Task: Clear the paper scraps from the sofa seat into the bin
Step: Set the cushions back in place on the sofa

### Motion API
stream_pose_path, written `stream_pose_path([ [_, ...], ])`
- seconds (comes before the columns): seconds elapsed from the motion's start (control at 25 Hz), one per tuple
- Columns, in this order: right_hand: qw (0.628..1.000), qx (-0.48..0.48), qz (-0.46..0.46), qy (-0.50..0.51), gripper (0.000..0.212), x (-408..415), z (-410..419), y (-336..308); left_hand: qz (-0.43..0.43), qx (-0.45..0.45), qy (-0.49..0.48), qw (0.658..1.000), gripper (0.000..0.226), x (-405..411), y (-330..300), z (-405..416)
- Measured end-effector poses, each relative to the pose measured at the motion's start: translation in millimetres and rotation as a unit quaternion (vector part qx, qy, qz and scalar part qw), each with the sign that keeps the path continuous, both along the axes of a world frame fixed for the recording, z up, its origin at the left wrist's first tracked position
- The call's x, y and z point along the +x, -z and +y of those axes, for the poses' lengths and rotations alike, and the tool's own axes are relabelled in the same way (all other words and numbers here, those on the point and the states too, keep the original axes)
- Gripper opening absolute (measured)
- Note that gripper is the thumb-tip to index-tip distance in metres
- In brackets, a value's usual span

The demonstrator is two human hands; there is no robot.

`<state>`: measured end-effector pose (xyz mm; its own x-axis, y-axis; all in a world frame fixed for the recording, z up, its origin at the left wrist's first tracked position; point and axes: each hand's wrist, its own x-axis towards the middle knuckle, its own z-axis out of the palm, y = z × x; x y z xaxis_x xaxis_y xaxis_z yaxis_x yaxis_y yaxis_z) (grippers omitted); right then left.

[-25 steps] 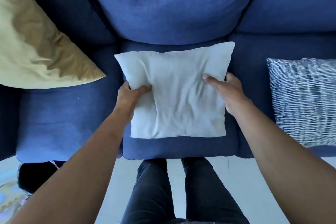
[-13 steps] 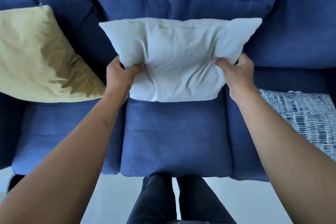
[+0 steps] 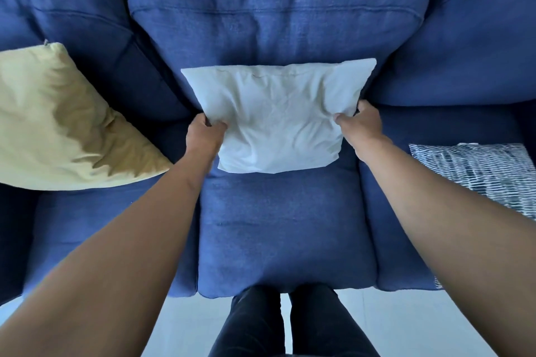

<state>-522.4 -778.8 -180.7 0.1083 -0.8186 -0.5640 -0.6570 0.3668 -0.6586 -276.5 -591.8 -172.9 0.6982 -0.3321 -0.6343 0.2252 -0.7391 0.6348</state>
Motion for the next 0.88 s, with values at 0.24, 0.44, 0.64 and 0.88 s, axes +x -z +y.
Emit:
stream_pose_path([
  [0.24, 0.998, -0.009, -0.059, 0.025, 0.015, -15, 38, -48, -0.044, 0.012, 0.124, 0.991, 0.058, -48, -47, 25],
  [0.44, 0.998, -0.041, -0.027, -0.036, 0.033, -50, 96, -93, -0.109, -0.011, 0.222, 0.969, 0.053, -101, -84, 47],
  [0.64, 0.997, -0.060, 0.005, -0.043, 0.044, -112, 142, -127, -0.136, -0.067, 0.324, 0.934, 0.055, -164, -93, 49],
  [0.88, 0.980, -0.162, 0.094, -0.062, 0.057, -205, 177, -149, -0.138, -0.125, 0.444, 0.876, 0.059, -253, -113, 47],
])
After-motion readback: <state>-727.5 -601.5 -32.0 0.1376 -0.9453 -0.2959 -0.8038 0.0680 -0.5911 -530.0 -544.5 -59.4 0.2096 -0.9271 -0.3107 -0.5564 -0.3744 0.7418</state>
